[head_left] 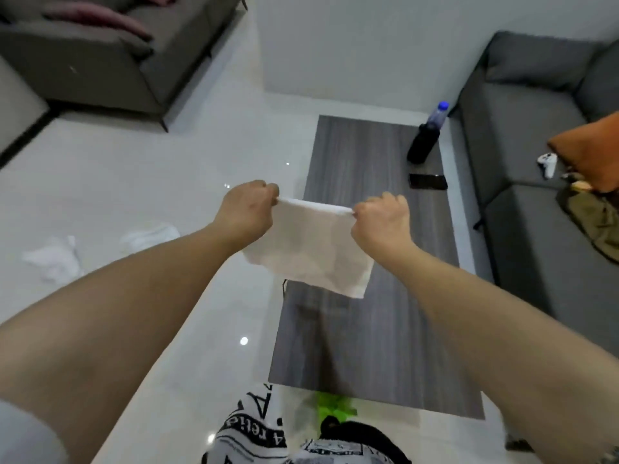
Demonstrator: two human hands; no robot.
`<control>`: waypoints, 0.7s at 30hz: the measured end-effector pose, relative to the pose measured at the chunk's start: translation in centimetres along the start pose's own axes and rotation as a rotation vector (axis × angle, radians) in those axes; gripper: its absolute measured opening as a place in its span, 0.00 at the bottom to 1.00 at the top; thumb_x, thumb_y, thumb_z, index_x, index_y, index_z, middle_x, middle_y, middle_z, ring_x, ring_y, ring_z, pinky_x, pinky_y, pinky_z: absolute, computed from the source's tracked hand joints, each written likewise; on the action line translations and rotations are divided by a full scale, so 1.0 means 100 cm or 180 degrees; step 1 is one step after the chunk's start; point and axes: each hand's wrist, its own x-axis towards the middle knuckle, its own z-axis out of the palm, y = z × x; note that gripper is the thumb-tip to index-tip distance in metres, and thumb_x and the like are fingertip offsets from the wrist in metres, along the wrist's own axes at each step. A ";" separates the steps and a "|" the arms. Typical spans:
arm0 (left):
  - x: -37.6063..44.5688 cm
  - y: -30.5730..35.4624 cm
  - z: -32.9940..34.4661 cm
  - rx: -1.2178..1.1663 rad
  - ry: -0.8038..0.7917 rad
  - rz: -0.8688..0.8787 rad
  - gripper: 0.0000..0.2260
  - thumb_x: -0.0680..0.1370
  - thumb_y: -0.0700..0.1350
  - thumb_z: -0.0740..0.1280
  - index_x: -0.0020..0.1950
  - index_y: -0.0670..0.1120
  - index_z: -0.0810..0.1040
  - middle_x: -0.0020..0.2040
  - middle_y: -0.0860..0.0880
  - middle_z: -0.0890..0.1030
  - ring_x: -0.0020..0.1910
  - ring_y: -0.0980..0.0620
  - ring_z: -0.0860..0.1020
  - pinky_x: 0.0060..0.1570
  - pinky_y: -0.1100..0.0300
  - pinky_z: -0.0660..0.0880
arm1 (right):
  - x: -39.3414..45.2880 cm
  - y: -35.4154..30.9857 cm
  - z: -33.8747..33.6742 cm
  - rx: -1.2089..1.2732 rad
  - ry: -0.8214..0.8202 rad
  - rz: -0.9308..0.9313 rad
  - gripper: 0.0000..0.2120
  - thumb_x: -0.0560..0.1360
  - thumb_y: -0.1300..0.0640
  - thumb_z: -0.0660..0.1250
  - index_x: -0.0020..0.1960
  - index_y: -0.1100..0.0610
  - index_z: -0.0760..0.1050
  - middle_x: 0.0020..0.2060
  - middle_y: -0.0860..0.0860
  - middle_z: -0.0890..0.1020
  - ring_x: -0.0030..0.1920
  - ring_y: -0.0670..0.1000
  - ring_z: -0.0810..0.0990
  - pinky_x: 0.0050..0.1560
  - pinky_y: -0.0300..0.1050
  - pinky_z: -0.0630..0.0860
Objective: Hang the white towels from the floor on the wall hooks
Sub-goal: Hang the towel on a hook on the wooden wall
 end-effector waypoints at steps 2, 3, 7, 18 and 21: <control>-0.018 -0.031 -0.043 0.0068 0.0305 -0.0183 0.05 0.73 0.36 0.62 0.45 0.43 0.76 0.37 0.46 0.74 0.34 0.43 0.72 0.33 0.54 0.70 | 0.014 -0.035 -0.042 0.0007 0.0146 -0.0042 0.11 0.67 0.60 0.63 0.43 0.53 0.83 0.38 0.52 0.81 0.39 0.55 0.67 0.44 0.46 0.57; -0.029 -0.048 -0.065 0.0090 0.0459 -0.0236 0.05 0.73 0.36 0.62 0.45 0.43 0.76 0.38 0.46 0.75 0.35 0.43 0.73 0.34 0.54 0.70 | 0.020 -0.055 -0.063 0.0059 0.0231 -0.0105 0.11 0.68 0.59 0.62 0.43 0.53 0.83 0.38 0.51 0.81 0.39 0.54 0.68 0.44 0.46 0.59; -0.091 -0.122 -0.147 0.0260 0.0922 -0.0508 0.04 0.74 0.37 0.63 0.45 0.44 0.75 0.39 0.46 0.75 0.37 0.43 0.73 0.34 0.54 0.66 | 0.038 -0.142 -0.135 0.0432 0.0587 -0.0632 0.12 0.71 0.57 0.62 0.47 0.54 0.84 0.44 0.52 0.84 0.45 0.57 0.78 0.48 0.47 0.73; -0.334 -0.298 -0.329 0.0639 0.1796 -0.1900 0.05 0.77 0.38 0.63 0.48 0.45 0.77 0.45 0.42 0.81 0.44 0.40 0.77 0.39 0.57 0.66 | 0.027 -0.441 -0.299 0.1938 0.0697 -0.1866 0.06 0.71 0.58 0.70 0.42 0.51 0.86 0.41 0.43 0.84 0.45 0.47 0.80 0.48 0.44 0.79; -0.411 -0.334 -0.358 0.0788 0.1902 -0.2221 0.04 0.78 0.40 0.62 0.48 0.47 0.76 0.43 0.43 0.80 0.42 0.42 0.76 0.38 0.58 0.64 | 0.010 -0.519 -0.330 0.2479 0.0257 -0.2101 0.05 0.67 0.59 0.71 0.39 0.55 0.85 0.40 0.49 0.86 0.45 0.50 0.83 0.48 0.48 0.82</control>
